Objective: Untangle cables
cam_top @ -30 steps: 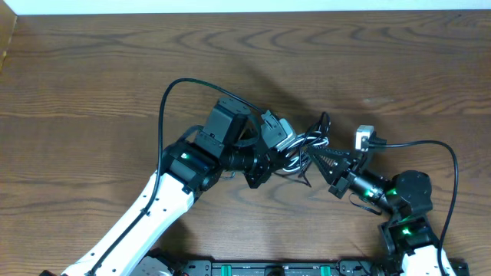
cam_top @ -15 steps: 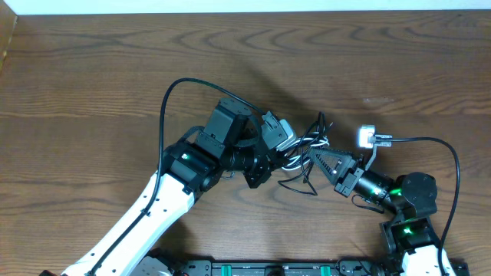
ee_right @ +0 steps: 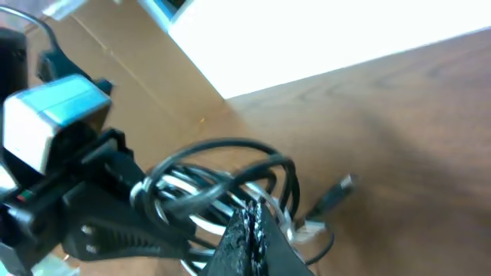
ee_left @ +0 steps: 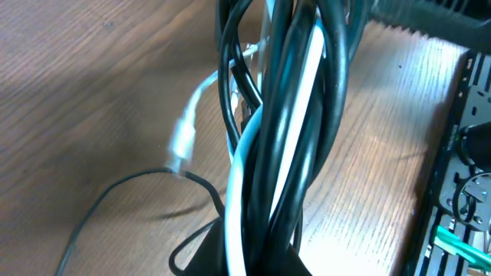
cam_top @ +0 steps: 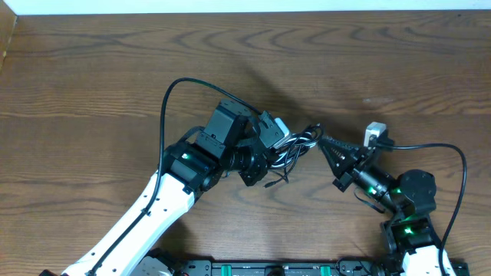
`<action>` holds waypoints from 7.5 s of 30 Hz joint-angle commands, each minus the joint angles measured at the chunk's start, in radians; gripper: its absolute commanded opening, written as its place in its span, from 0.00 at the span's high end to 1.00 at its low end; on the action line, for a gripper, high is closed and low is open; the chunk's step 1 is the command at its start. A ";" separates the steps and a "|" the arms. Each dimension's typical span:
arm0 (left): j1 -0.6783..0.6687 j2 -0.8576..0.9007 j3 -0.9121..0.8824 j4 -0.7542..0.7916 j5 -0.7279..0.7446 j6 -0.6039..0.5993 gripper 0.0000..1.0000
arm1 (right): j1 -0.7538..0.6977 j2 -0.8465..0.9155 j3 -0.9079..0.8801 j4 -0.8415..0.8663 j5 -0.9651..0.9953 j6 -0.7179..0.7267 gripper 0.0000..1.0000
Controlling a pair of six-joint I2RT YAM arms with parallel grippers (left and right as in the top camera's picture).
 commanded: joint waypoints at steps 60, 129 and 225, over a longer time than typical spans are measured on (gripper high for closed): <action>-0.018 0.046 0.008 -0.008 0.131 0.163 0.92 | -0.026 0.005 0.015 0.230 -0.110 1.043 0.61; 0.054 0.129 0.008 0.165 -0.212 -0.326 0.93 | -0.083 0.190 0.018 0.513 -0.119 0.248 0.98; 0.138 -0.116 0.008 -0.059 0.419 0.267 0.92 | 0.081 0.282 0.024 -0.076 0.329 -0.137 0.01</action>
